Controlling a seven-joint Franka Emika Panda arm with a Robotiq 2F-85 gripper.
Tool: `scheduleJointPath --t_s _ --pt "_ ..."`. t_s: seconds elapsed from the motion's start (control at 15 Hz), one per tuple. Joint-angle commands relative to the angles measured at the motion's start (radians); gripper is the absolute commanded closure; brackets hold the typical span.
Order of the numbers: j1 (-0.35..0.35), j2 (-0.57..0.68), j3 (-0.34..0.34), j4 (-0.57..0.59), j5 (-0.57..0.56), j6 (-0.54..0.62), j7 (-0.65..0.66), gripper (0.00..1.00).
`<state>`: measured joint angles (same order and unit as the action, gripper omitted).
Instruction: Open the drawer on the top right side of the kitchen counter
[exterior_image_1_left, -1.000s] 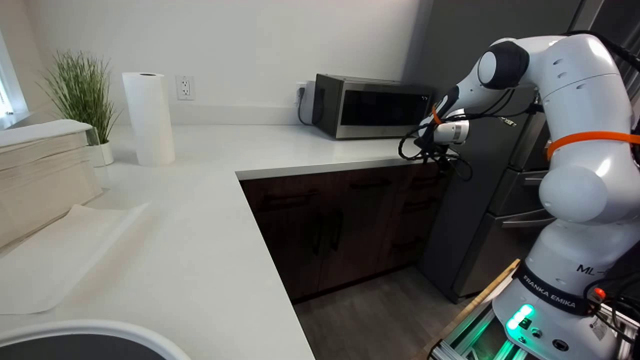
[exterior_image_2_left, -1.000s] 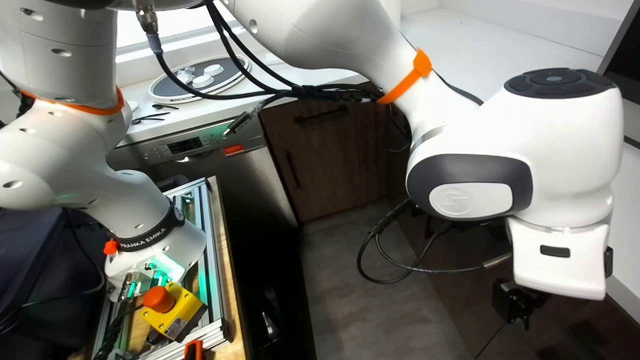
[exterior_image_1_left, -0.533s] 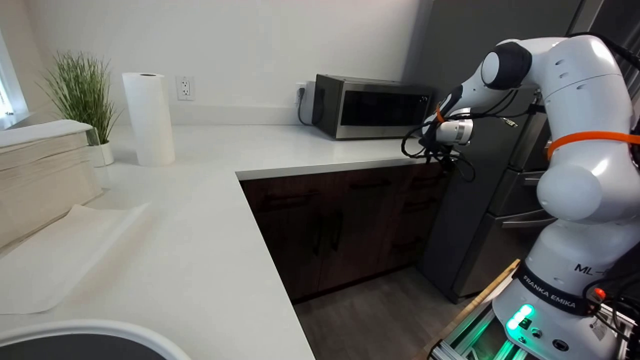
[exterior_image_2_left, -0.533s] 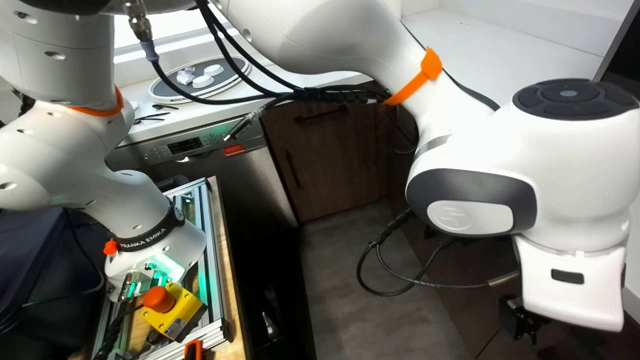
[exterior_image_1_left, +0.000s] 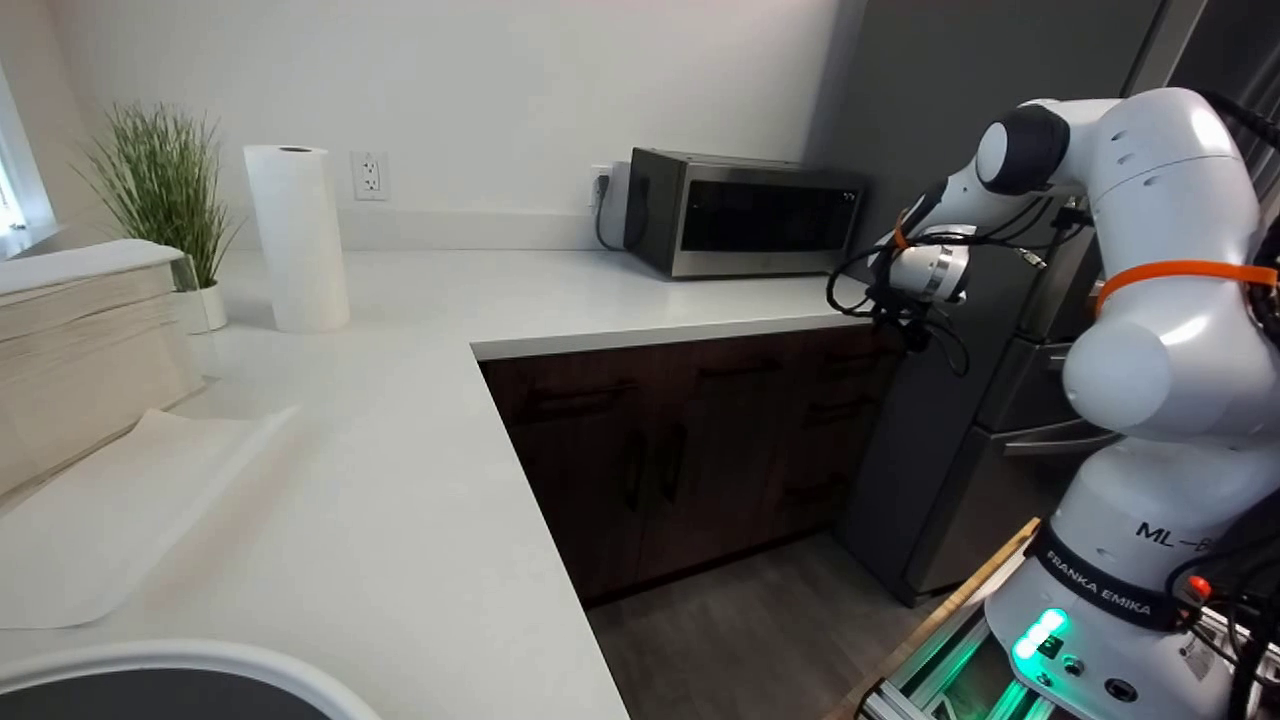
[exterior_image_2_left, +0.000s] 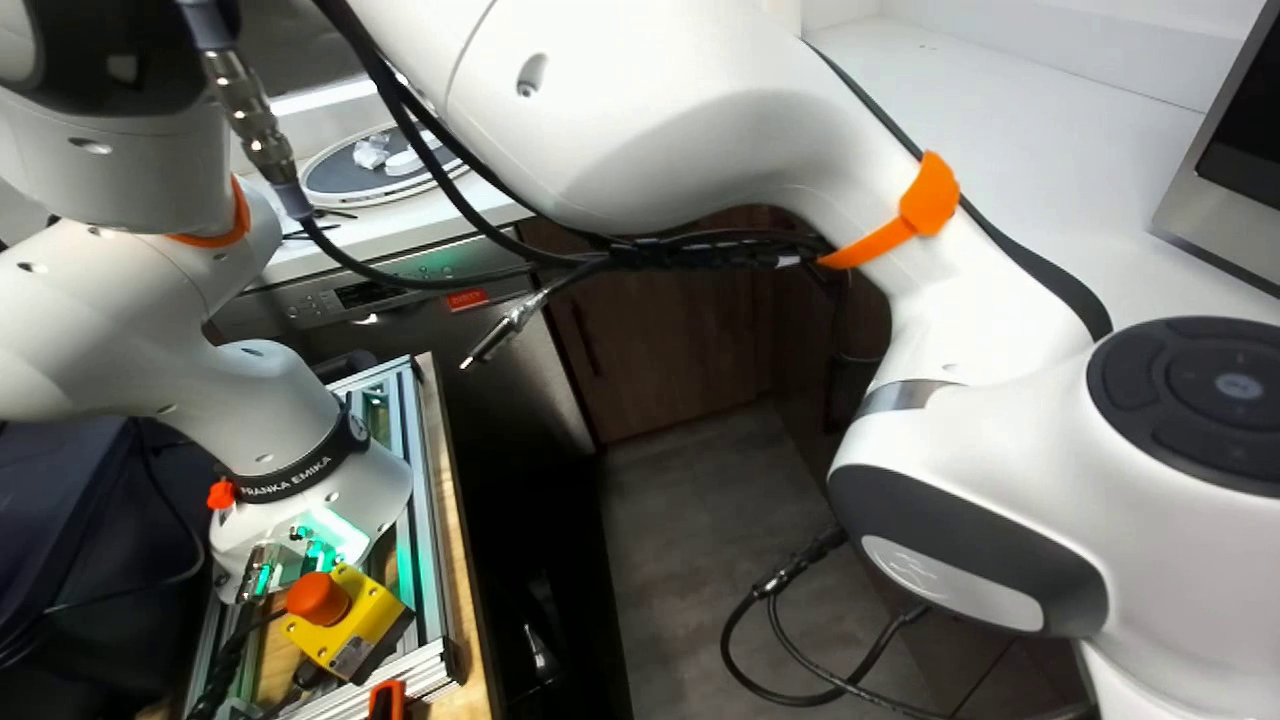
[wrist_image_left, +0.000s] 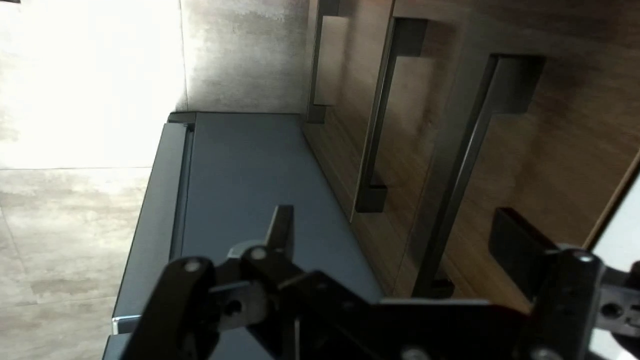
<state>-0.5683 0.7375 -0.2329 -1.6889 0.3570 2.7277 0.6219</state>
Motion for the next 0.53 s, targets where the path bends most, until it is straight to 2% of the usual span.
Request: scheduleJointPath --t_s 0.0,0.47 --pt "0.022 0.012 -0.023 0.013 0.034 -0.008 -0.019 0.00" --pt "-0.036 0.118 0.061 0.159 0.124 -0.016 -0.081 0.00"
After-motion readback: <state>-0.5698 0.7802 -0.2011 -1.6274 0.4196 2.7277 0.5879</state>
